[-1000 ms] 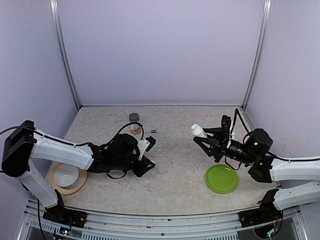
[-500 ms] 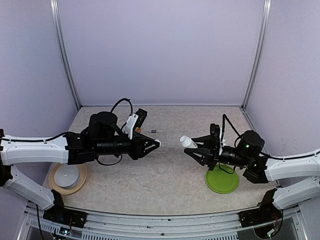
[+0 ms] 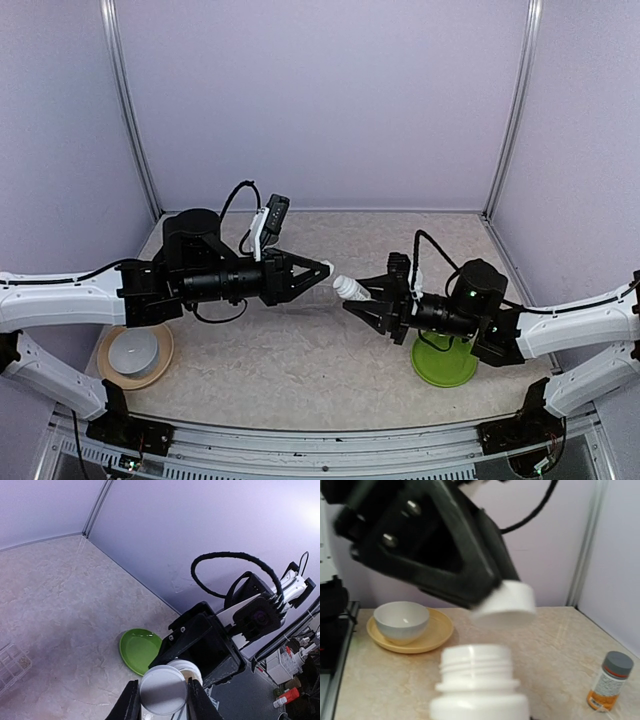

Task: Sort the pills into containers
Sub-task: Close the lid of the pill bottle.

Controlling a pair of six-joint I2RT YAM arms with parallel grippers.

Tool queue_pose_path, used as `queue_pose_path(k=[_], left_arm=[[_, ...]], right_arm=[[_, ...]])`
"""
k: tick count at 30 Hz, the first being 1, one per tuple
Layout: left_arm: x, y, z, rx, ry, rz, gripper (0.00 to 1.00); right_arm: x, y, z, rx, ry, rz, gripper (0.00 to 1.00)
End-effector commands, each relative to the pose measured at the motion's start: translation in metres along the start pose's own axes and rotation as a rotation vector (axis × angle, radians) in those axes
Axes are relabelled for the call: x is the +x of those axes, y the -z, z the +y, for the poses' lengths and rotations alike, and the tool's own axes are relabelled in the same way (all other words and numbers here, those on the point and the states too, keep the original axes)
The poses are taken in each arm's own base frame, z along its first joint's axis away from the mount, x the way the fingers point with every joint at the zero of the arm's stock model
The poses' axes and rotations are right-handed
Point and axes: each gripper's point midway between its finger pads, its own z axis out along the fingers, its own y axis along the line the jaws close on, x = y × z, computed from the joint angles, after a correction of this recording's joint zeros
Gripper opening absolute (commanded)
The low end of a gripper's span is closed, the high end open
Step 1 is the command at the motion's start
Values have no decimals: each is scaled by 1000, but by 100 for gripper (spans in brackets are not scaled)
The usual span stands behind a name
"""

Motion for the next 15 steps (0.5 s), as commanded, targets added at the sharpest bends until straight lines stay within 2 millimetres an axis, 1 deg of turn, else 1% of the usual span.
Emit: queue_pose_path(k=[1,7,11,15], left_arm=[[-17,-2,-26,77,17,-41,21],[-16,-6,-29,78,20,-30,21],[-14,-10,-29,71,18,-18,22],[-13,-12,-25,44,9,-14,22]], right_arm=[[-9,-6,-9,59,36,-5,13],[-8,-7,-12,78,42,7,13],[-12,-7,-12,77,49,0,13],[-14,-7,-11,72,52,-1,13]])
